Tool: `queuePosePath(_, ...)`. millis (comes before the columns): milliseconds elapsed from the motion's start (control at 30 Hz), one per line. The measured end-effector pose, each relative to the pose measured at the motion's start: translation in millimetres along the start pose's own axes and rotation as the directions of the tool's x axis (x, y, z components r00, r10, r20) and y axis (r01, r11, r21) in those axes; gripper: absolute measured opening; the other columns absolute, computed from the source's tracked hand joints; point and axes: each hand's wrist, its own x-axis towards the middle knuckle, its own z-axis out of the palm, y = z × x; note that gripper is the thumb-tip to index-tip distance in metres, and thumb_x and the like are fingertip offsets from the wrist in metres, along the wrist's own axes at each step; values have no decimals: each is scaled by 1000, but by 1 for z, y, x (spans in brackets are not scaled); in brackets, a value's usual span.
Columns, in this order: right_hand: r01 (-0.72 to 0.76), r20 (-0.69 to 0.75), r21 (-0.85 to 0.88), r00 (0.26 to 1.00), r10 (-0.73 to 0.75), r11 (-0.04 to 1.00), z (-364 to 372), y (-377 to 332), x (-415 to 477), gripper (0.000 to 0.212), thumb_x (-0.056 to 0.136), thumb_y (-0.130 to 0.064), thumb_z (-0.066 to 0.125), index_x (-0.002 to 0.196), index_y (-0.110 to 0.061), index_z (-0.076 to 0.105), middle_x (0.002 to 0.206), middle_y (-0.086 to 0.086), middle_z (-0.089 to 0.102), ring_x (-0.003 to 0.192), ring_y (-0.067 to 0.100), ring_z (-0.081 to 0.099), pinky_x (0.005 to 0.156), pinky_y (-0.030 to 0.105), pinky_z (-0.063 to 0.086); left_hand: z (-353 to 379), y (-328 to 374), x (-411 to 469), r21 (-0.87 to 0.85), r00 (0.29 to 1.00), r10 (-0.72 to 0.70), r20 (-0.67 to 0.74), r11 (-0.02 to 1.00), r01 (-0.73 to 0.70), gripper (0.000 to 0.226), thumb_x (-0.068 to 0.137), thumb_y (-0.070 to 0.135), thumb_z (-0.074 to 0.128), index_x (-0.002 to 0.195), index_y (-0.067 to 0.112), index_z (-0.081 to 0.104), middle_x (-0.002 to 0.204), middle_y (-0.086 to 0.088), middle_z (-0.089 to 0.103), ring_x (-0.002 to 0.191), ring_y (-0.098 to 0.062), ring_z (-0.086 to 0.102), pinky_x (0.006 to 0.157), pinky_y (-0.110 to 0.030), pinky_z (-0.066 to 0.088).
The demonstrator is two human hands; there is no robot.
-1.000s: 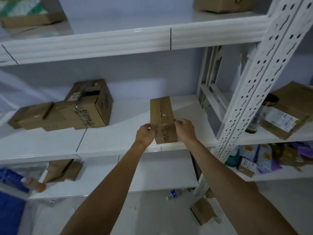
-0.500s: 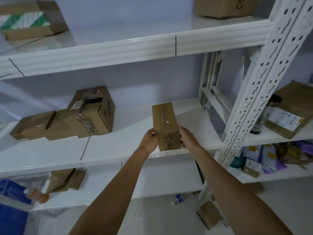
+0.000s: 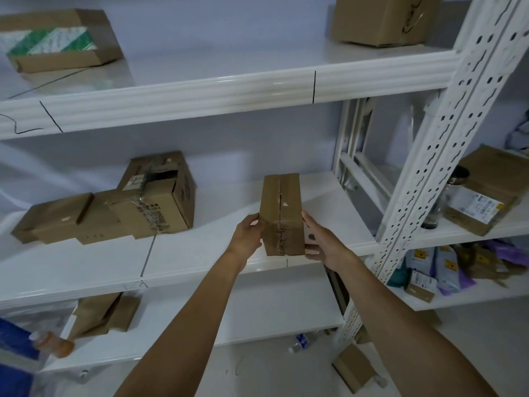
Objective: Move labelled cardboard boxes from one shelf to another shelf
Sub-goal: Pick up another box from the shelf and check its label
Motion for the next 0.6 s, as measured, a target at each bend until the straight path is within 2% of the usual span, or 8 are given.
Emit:
queuePosePath(67,28,21,39,999,-29,999,5,-6,-4,51,78,-78,66,106,-36,66,110,0,67,104,22,67,94,39,51,-9,8,-5,-32,1000,26,-5,999,-26,22,106,25,53,126,25,59,102,4,69,96,-19,67,101,-40,48)
queuePosePath(133,49,53,66,997,-52,997,12,-12,-7,59,79,-74,68,115,-27,68,122,11,68,113,28,67,95,40,54,-16,11,-10,-38,998,59,-24,997,-60,20,106,27,52,125,24,59,109,-1,67,100,-22,68,99,-39,49)
queuePosePath(267,71,131,114,988,-86,991,25,-17,-17,39,91,-60,64,117,-30,66,128,10,67,116,27,64,89,39,55,-26,10,-18,3,986,131,-102,991,-131,24,107,32,51,125,18,57,123,-8,63,116,-33,65,102,-42,53)
queuePosePath(367,86,154,141,982,-107,986,33,-16,-21,51,96,-48,61,124,-6,61,131,8,61,117,23,60,103,43,46,-34,11,-23,48,971,202,-128,979,-197,28,107,31,51,128,14,57,130,-16,64,118,-34,65,107,-47,53)
queuePosePath(400,102,166,132,978,-124,986,34,-16,-22,52,94,-46,62,124,-3,57,133,8,57,120,22,58,107,44,42,-37,12,-25,70,966,226,-126,973,-218,31,107,31,50,132,13,57,132,-18,64,119,-34,64,108,-48,52)
queuePosePath(433,115,183,123,974,-136,986,36,-18,-25,53,92,-45,63,127,-6,55,138,8,54,125,21,55,111,47,38,-40,14,-27,89,962,246,-118,968,-236,34,107,31,50,136,14,56,134,-18,63,122,-34,63,109,-49,51)
queuePosePath(500,142,224,88,962,-158,986,39,-22,-29,72,80,-49,68,142,-17,49,149,3,49,136,20,48,118,52,32,-45,17,-30,103,958,270,-100,960,-260,39,107,30,50,143,16,53,138,-17,61,125,-34,60,111,-51,49)
queuePosePath(600,189,255,44,947,-194,981,43,-29,-36,91,67,-54,75,149,-32,44,149,-7,52,139,14,45,119,52,30,-51,20,-33,56,960,263,-99,964,-258,38,105,25,54,143,17,53,137,-14,61,122,-31,61,106,-44,53)
